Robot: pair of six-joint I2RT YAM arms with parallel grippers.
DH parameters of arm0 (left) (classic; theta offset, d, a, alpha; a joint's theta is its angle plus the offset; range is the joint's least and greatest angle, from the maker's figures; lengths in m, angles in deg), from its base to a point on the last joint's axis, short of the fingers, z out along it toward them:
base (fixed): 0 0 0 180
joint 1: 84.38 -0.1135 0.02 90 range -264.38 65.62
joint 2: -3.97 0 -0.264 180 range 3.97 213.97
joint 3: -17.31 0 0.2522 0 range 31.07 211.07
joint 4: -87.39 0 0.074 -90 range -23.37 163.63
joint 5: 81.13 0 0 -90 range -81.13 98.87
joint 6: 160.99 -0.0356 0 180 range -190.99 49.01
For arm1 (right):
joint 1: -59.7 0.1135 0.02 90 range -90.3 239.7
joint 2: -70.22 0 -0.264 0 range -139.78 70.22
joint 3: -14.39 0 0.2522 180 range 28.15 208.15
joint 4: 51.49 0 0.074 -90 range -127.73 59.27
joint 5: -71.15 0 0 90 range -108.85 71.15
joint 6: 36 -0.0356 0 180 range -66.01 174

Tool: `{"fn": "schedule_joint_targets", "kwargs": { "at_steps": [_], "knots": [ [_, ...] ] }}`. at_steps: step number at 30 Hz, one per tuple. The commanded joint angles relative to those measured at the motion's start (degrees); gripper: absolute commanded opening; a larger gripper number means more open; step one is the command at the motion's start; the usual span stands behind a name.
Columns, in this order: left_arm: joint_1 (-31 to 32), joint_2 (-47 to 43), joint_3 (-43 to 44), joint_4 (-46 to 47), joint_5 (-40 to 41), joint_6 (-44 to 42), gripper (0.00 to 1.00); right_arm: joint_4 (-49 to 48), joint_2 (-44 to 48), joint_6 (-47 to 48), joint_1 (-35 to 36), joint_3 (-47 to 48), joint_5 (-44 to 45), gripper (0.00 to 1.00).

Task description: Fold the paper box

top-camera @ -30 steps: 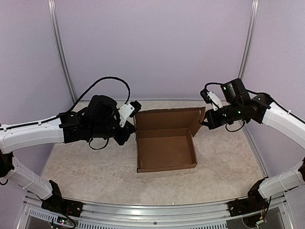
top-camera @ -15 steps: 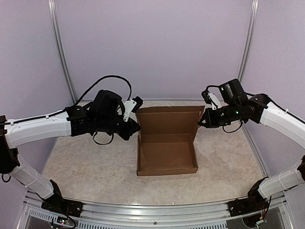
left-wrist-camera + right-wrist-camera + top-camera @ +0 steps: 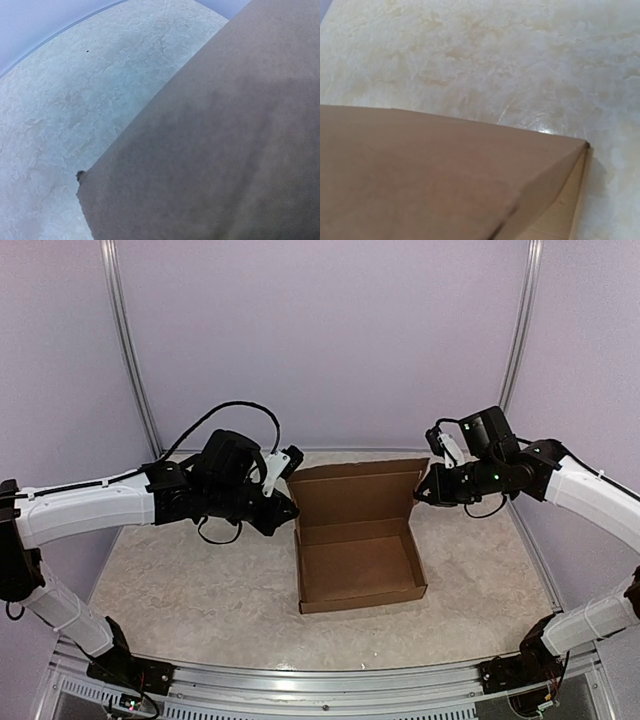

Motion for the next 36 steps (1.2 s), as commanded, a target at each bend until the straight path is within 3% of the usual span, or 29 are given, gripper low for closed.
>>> {"fn": "schedule_joint_targets", "kwargs": {
  "at_steps": [1,8,19,28,36],
  "knots": [
    [0.9,1.5,-0.4,2.4,-4.3,-1.0,0.0,-4.5,1.3,1.7,2.5,-3.5,-2.0,0.0],
    [1.6,1.6,-3.1,2.0,-2.9,-1.8,0.0,-5.9,4.2,4.0,3.7,-9.7,2.3,0.0],
    [5.6,0.6,-9.9,5.1,1.9,-1.1,0.0,-17.1,11.9,3.7,4.8,-25.1,6.4,0.0],
    [9.3,2.4,-15.8,13.1,12.2,1.6,0.0,-26.1,14.5,2.3,5.3,-34.5,10.7,0.0],
    [9.4,4.4,-17.1,17.8,19.8,0.9,0.0,-40.9,13.9,0.8,6.9,-42.6,13.2,0.0]
  ]
}}
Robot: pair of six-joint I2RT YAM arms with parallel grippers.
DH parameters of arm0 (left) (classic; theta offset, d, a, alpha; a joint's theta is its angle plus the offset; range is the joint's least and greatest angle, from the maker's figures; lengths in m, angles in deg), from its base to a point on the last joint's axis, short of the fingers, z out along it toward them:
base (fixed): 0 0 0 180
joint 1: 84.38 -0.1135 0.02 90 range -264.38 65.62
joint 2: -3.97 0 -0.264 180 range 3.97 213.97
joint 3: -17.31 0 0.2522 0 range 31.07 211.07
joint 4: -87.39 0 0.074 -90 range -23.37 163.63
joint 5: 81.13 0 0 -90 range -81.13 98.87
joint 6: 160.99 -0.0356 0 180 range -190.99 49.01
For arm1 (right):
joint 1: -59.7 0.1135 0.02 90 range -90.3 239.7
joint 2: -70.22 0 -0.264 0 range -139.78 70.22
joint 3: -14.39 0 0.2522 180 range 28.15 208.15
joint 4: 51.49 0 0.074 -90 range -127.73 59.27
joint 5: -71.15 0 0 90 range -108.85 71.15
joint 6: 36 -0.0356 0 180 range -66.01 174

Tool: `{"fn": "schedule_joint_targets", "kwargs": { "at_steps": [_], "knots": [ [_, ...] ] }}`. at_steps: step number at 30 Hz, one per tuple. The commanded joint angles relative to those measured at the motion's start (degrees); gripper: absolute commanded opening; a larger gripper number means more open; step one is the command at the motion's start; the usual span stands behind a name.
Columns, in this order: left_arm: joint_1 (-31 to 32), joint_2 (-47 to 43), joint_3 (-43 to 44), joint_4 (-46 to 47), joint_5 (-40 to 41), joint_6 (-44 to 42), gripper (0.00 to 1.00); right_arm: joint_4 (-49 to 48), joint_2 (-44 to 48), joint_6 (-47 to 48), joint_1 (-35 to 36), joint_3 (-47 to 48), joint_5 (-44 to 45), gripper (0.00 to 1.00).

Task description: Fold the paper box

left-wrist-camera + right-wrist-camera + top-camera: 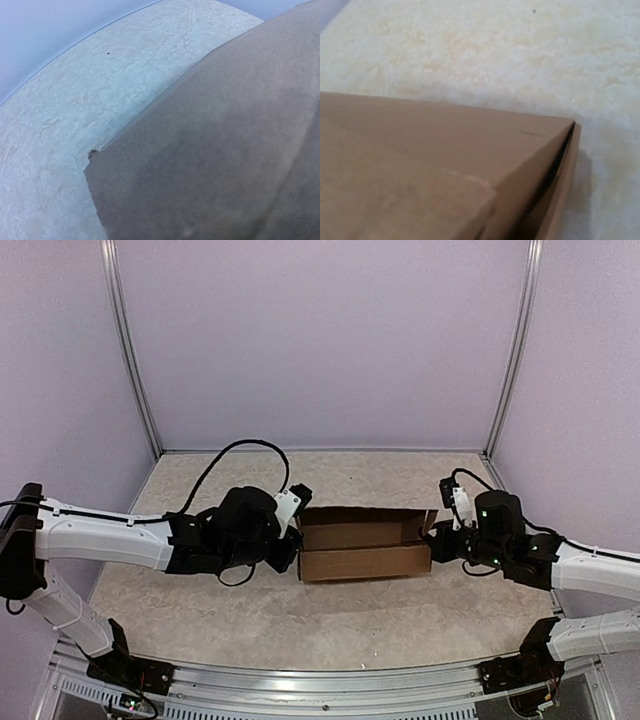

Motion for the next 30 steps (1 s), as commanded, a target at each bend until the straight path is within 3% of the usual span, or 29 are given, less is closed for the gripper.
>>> {"fn": "schedule_joint_targets", "kwargs": {
  "at_steps": [1,12,16,23,30],
  "knots": [
    [0.6,3.1,-2.4,-0.4,3.0,1.5,0.0,-6.8,-2.5,-1.3,1.5,-5.4,2.5,0.0],
    [-1.9,6.5,-7.5,15.6,7.4,-1.2,0.0,-29.5,-17.1,1.8,2.6,-8.8,8.6,0.0],
    [-1.1,8.6,-10.1,21.5,9.5,-3.5,0.0,-33.6,-21.7,2.5,2.7,-8.6,9.0,0.0],
    [-0.3,10.2,-10.3,21.7,11.9,-3.8,0.0,-29.7,-20.5,2.2,2.6,-8.9,8.9,0.15],
    [-0.2,11.1,-9.6,21.6,14.1,-4.4,0.0,-21.7,-13.4,1.2,2.6,-9.2,7.7,0.33]
  ]
}}
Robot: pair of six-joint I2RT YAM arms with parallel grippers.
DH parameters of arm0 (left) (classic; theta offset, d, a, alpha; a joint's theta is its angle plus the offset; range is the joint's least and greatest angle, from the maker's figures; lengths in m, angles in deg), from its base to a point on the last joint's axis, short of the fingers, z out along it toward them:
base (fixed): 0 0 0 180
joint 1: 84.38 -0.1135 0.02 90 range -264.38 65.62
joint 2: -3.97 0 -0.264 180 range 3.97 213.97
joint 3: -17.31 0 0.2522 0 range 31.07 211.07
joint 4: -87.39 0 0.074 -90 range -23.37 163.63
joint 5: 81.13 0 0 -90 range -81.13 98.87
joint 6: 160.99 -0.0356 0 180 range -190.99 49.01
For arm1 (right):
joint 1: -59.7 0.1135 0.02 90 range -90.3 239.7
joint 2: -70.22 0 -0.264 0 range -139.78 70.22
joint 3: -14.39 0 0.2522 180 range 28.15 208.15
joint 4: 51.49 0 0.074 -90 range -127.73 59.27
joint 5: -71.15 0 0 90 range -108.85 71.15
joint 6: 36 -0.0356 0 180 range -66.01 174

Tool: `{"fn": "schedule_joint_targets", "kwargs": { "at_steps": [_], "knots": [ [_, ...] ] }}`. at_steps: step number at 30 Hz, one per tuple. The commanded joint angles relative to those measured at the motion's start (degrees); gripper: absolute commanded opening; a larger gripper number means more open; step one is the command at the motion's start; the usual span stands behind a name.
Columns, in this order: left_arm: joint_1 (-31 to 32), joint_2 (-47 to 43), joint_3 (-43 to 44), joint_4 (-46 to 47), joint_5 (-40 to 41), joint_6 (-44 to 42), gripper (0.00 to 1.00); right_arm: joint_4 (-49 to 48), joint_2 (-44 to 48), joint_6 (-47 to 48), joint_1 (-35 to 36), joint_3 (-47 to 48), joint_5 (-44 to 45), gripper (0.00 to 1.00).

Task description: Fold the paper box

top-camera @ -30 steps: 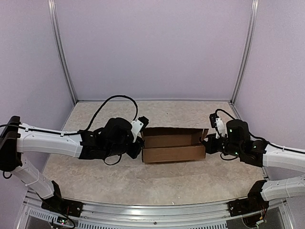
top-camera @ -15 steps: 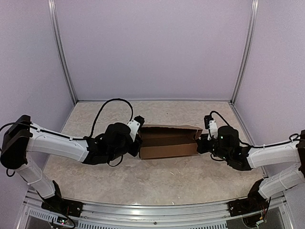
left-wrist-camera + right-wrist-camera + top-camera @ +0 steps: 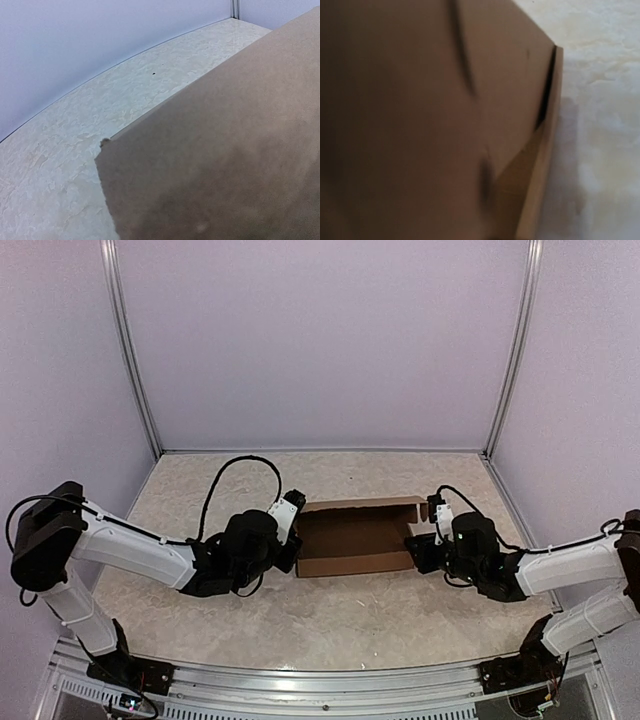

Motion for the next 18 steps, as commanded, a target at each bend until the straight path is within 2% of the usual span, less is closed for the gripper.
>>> {"fn": "schedule_joint_targets", "kwargs": {
  "at_steps": [1,11,15,18],
  "knots": [
    [0.2,2.9,-0.7,-5.6,-0.1,0.6,0.0,7.9,6.4,-0.6,0.4,-1.2,-1.1,0.35],
    [1.5,4.5,0.0,-5.4,2.5,-0.9,0.0,20.2,22.0,0.5,0.5,0.7,-2.4,0.43],
    [2.1,4.9,0.2,-5.0,3.3,-1.9,0.0,23.3,26.3,2.5,0.5,5.0,-4.6,0.42],
    [2.4,5.1,0.3,-4.3,3.8,-2.5,0.0,25.1,26.3,3.8,0.5,9.5,-5.9,0.37]
  ]
}}
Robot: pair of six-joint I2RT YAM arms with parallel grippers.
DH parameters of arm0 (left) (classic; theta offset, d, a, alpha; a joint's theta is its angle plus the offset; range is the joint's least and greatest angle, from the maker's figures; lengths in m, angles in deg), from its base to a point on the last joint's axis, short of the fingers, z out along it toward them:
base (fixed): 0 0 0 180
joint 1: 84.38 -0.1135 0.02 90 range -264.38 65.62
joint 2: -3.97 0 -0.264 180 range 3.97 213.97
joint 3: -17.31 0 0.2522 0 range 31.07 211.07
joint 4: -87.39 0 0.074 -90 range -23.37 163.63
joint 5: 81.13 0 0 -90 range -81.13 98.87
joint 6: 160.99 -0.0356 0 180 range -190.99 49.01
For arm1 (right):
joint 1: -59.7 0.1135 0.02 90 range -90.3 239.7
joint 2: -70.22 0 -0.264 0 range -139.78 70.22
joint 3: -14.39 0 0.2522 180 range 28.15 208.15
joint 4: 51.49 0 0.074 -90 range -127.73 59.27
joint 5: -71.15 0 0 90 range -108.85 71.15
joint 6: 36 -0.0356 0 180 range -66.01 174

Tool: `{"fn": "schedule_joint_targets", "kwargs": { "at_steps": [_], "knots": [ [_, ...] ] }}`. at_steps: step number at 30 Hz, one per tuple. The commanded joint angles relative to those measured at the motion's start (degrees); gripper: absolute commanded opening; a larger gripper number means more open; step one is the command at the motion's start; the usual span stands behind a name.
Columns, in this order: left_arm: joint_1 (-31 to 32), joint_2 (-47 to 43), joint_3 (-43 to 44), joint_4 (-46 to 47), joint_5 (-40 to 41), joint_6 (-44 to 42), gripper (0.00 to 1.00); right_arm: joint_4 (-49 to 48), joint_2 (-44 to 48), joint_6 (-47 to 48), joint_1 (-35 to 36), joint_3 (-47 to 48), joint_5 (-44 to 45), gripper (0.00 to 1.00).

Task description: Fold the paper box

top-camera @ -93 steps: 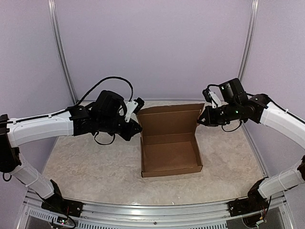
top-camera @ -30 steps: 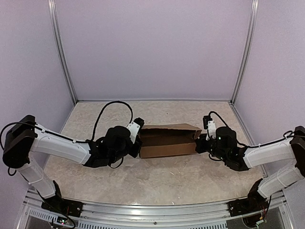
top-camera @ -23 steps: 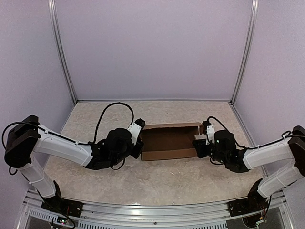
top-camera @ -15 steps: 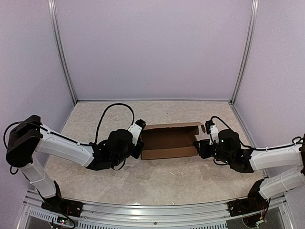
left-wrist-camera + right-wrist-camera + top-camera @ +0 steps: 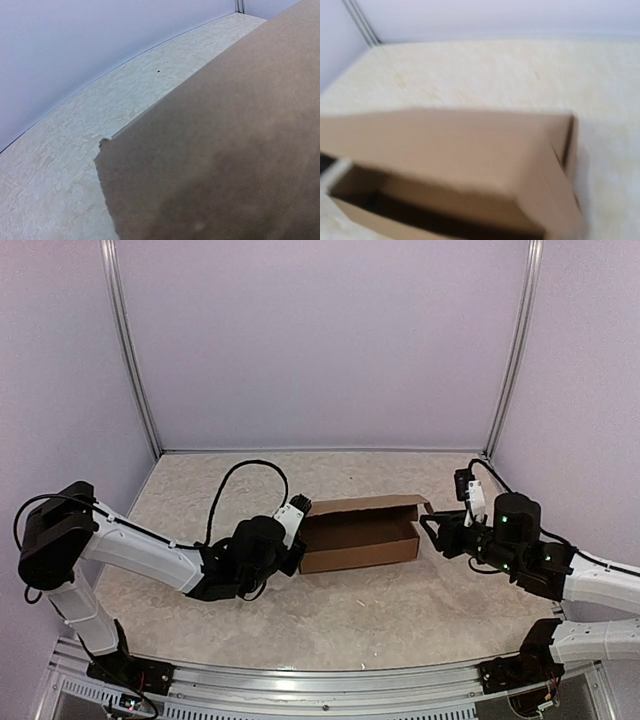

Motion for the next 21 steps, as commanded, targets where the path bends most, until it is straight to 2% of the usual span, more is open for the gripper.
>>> {"fn": "schedule_joint_targets", "kwargs": {
  "at_steps": [1,4,8,10,16,21],
  "knots": [
    [0.8,2.5,-0.4,-5.5,-0.1,-0.5,0.0,4.6,0.4,2.9,0.5,7.5,-2.9,0.35],
    [1.0,2.9,-0.1,-4.9,0.1,-0.6,0.0,4.8,-3.6,4.4,0.4,12.8,-3.3,0.28],
    [1.3,3.6,0.2,-3.1,1.0,-1.2,0.0,6.4,-11.5,5.6,0.4,22.1,-2.3,0.07],
    [1.7,3.9,0.0,-1.1,1.5,-2.3,0.0,7.4,-15.8,5.5,0.4,26.8,-1.4,0.0],
    [4.0,6.8,1.0,5.5,4.6,-8.1,0.0,6.7,-27.4,4.5,0.4,36.2,-0.8,0.0],
    [5.1,8.6,2.0,6.8,5.0,-8.7,0.0,3.1,-34.5,2.5,0.4,36.9,0.0,0.0]
  ]
}}
